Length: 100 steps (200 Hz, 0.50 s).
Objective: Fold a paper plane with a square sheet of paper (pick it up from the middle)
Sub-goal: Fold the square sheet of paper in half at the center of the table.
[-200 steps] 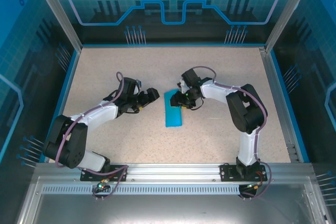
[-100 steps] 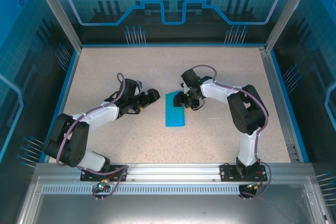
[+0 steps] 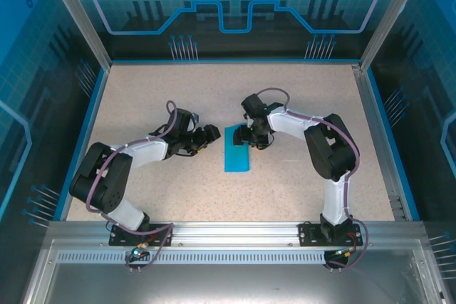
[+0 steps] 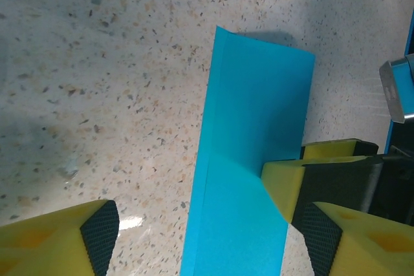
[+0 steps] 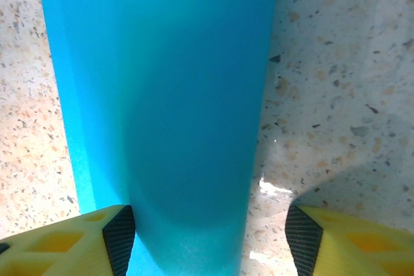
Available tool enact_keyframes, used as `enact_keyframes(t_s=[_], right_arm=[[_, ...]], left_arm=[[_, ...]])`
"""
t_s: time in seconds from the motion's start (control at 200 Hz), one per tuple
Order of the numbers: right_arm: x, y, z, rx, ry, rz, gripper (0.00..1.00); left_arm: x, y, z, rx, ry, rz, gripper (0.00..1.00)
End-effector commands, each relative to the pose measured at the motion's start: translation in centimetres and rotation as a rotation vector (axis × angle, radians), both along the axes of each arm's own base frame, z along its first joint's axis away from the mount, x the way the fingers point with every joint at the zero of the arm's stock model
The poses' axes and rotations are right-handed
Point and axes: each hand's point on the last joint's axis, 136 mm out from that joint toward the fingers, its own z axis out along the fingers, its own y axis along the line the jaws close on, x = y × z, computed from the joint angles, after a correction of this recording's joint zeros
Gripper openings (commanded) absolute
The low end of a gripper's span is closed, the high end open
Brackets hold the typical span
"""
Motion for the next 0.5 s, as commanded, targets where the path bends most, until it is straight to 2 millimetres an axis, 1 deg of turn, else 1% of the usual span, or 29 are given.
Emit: enact_keyframes(t_s=[0.0, 0.205, 0.31, 0.405, 0.495], right_arm=[[-1.6, -0.3, -3.1, -0.091, 0.074, -0.013, 0.68], [-2.1, -0.4, -4.2, -0.14, 0.087, -0.024, 0.7], [-2.3, -0.7, -4.6, -0.161, 0.095, -0.03, 0.71], [-2.3, -0.8, -4.9, -0.171, 0.099, -0.034, 0.72], [-2.4, -0.7, -5.3, -0.172, 0.113, -0.024, 0.73]], left_arm=[[0.8, -1.4, 1.5, -0.055, -0.041, -0.026, 0.79], [1.3, -1.5, 1.7, -0.039, -0.053, -0.043, 0.78], [1.4, -1.5, 1.5, -0.029, -0.063, -0.052, 0.78], [1.5, -1.6, 1.4, -0.033, -0.062, -0.057, 0.75], [1.6, -1.8, 1.2, -0.035, -0.058, -0.063, 0.75]])
